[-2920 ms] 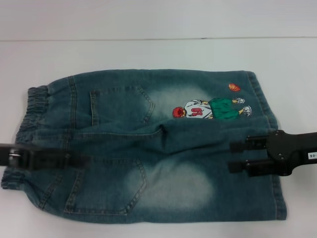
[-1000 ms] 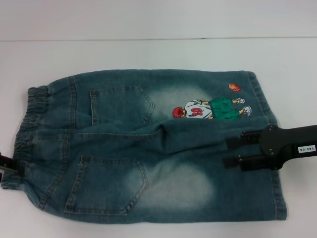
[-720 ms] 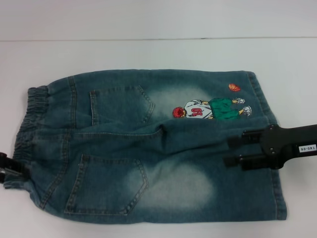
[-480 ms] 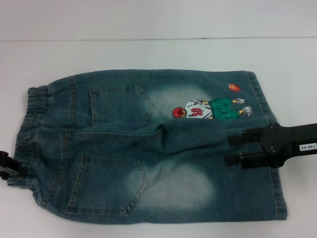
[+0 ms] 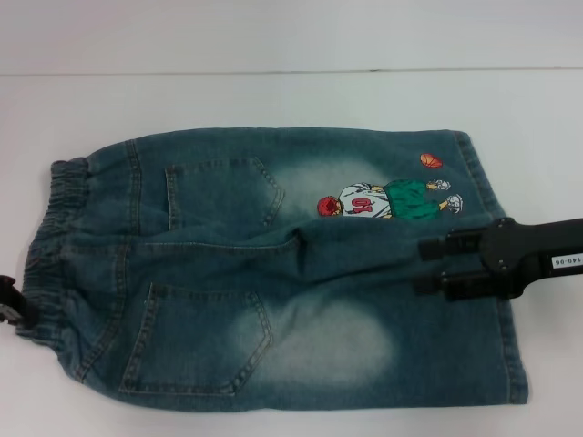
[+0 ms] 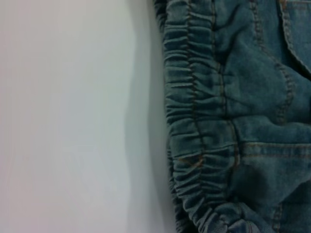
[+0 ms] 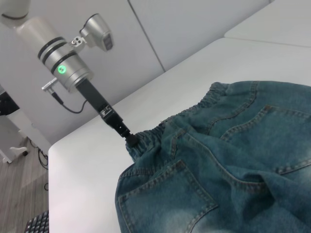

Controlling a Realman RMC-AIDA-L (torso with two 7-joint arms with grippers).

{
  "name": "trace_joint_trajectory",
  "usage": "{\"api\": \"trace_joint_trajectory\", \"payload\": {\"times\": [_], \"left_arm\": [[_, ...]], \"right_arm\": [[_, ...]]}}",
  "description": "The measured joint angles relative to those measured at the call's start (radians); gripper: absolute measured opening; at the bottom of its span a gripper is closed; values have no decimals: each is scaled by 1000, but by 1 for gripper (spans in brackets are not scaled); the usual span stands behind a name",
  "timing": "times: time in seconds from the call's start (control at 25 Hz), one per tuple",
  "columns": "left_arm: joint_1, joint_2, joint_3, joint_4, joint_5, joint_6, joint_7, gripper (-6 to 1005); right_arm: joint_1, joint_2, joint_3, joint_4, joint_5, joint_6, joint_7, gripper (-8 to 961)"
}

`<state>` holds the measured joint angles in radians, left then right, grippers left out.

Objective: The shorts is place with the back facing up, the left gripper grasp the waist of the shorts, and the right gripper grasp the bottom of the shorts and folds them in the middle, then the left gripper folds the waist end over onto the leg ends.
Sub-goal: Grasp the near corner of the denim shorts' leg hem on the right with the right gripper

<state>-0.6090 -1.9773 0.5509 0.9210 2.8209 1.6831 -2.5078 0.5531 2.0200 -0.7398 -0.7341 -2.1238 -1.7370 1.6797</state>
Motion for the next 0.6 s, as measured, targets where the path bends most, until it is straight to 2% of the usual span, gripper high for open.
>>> {"api": "trace_joint_trajectory", "payload": {"times": [0.12,0.4,0.6], "left_arm": [[-5,0,-11,1,-19,14,23,38],[-12,5,-15,3,-76,25,45,28],[-24,9,-17,6,-106,24,46,28]], "right_arm": [[7,-12,0,-5,0,-1,45,716],[31,-64,-5,-47,-49,-57,205,716],[56,-68,0,-147,-226,-159,313,718]]}}
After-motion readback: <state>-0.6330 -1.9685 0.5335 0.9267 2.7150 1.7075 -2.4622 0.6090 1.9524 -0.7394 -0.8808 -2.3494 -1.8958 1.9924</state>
